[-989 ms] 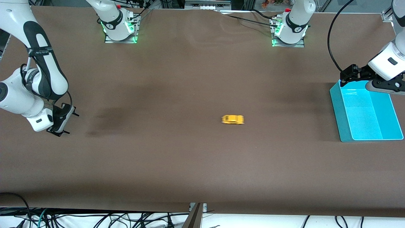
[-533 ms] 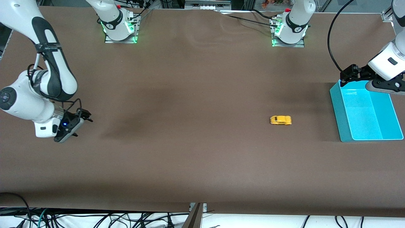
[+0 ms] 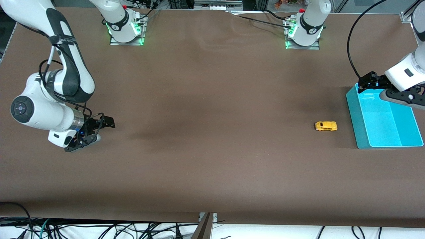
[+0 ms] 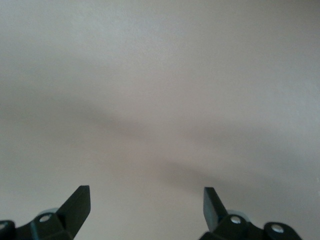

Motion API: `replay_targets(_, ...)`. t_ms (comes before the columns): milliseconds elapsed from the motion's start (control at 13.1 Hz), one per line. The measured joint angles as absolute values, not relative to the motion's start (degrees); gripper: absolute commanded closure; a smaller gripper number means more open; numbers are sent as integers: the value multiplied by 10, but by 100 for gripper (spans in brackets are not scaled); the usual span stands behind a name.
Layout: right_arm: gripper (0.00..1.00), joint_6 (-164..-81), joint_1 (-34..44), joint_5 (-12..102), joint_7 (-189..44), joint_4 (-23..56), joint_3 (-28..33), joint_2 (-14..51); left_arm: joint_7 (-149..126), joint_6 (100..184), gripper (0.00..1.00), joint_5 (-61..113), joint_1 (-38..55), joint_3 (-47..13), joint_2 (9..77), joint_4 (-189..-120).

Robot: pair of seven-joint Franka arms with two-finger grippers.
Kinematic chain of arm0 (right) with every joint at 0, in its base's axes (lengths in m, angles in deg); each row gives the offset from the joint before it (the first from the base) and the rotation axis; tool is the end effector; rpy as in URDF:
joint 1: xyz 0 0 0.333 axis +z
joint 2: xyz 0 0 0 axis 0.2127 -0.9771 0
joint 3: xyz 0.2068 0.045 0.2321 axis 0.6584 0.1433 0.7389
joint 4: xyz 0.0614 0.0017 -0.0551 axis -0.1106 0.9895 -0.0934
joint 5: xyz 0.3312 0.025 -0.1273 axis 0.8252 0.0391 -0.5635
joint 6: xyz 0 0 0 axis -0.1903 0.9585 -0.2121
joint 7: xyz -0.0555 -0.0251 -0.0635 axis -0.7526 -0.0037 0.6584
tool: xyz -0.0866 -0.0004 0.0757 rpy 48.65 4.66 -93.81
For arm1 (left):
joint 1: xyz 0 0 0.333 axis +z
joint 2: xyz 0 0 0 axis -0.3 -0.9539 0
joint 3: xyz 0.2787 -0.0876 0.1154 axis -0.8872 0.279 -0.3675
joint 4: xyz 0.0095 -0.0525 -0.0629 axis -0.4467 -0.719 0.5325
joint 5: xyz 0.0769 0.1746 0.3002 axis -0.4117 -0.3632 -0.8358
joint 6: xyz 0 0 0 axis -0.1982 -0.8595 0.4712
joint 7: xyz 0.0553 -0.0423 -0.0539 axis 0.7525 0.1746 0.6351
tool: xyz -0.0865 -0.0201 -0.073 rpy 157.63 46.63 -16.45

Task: Wind and store yellow beetle car
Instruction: 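Release the car with the right gripper while the left gripper reaches toward it, then lower the left gripper onto the rolled car and close it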

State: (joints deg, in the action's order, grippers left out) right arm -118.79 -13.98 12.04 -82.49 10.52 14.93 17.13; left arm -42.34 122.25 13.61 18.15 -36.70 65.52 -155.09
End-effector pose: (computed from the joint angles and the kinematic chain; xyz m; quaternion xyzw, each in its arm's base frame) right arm 0.6246 0.0532 0.3693 -0.9843 -0.1585 0.0503 0.0595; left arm 0.5292 0.0282 0.5229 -0.9789 0.1956 0.0566 0.0153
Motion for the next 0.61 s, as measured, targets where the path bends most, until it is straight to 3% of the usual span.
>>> replay_targets(380, 0, -1005, -136, 120, -750, -46, 148, 192, -649, 1222, 0, 137, 193, -368, 561, -1554)
replay_targets(609, 0, -977, -137, 119, -743, -86, 123, 209, -814, 1280, 0, 137, 210, -368, 506, -1560)
